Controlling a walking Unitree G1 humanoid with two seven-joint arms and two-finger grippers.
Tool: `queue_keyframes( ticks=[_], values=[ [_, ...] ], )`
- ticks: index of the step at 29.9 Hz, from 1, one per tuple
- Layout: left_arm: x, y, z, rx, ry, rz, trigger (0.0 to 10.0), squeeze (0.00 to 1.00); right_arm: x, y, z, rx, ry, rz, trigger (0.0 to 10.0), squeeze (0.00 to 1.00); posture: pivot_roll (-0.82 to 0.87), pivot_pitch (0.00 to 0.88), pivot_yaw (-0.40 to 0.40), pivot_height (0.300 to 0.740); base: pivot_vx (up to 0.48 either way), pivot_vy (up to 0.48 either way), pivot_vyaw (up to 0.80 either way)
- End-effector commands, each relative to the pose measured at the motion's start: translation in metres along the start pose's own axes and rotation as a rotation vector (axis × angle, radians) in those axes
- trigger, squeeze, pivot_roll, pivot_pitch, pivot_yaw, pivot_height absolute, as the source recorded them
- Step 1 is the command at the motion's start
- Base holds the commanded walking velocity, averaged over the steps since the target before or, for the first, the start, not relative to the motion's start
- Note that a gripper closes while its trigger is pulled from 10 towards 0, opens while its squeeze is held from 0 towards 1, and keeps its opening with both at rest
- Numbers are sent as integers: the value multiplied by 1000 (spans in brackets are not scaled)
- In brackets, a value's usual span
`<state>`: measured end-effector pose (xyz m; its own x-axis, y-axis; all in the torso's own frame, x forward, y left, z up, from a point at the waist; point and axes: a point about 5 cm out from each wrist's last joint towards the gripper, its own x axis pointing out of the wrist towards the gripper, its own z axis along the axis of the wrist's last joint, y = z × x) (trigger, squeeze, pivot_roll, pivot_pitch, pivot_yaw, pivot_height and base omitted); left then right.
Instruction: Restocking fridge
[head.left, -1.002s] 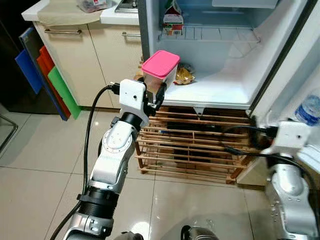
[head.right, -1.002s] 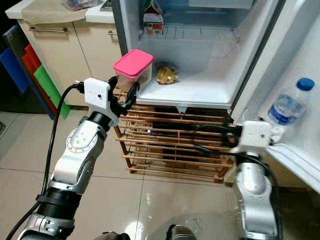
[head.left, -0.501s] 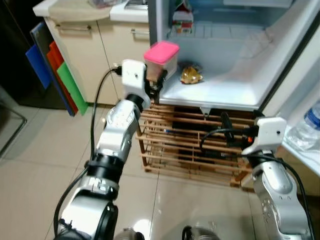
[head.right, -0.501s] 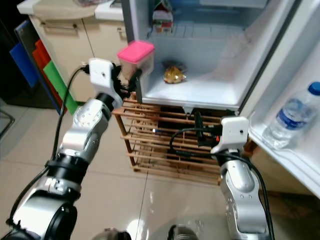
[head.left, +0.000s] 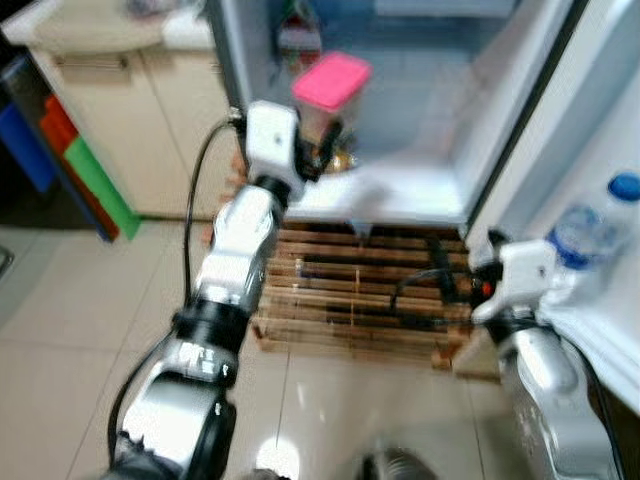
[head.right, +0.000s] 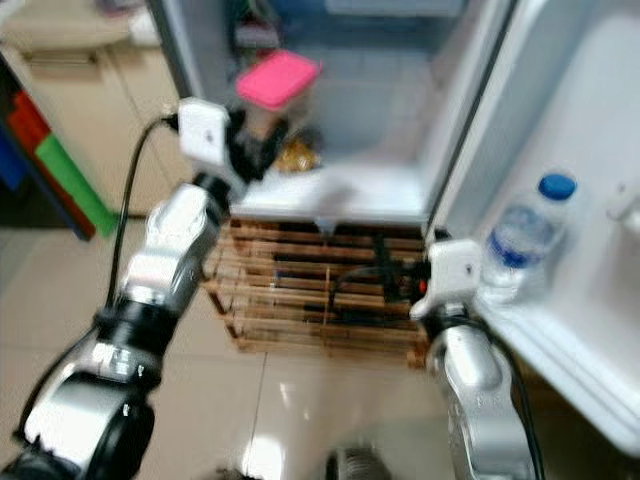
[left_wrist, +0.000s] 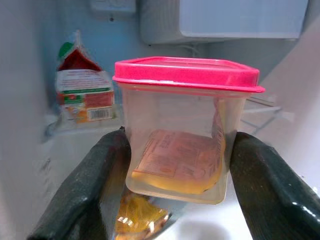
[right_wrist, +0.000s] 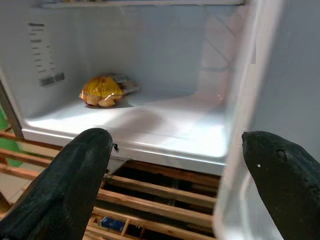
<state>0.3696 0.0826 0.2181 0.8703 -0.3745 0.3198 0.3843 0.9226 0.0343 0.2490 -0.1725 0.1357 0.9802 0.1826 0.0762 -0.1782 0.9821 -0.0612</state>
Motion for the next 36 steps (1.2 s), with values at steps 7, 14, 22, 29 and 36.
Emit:
queue_keyframes(
  ticks=[7, 14, 22, 29, 36],
  values=[
    [5, -1, 7, 25, -2, 5, 10000, 0, -8, 17, 5, 44, 8, 117, 10000, 0, -237, 122, 65, 740, 0, 0, 0],
    [7, 41, 0, -32, 58, 263, 10000, 0, -18, 33, 16, 117, 38, 234, 10000, 0, -283, 148, 86, 740, 0, 0, 0],
    [14, 45, 4, 15, 57, 264, 10000, 0, -27, 23, 19, 85, 33, 125, 10000, 0, -312, 194, 92, 740, 0, 0, 0],
    [29, 34, 24, 74, -32, 166, 10000, 0, -44, 19, 24, 53, 56, -9, 10000, 0, -367, 301, 70, 740, 0, 0, 0],
    [34, 45, 31, 86, -37, 223, 10000, 0, -60, 23, 22, 54, 104, 0, 10000, 0, -396, 331, 53, 740, 0, 0, 0]
  ],
)
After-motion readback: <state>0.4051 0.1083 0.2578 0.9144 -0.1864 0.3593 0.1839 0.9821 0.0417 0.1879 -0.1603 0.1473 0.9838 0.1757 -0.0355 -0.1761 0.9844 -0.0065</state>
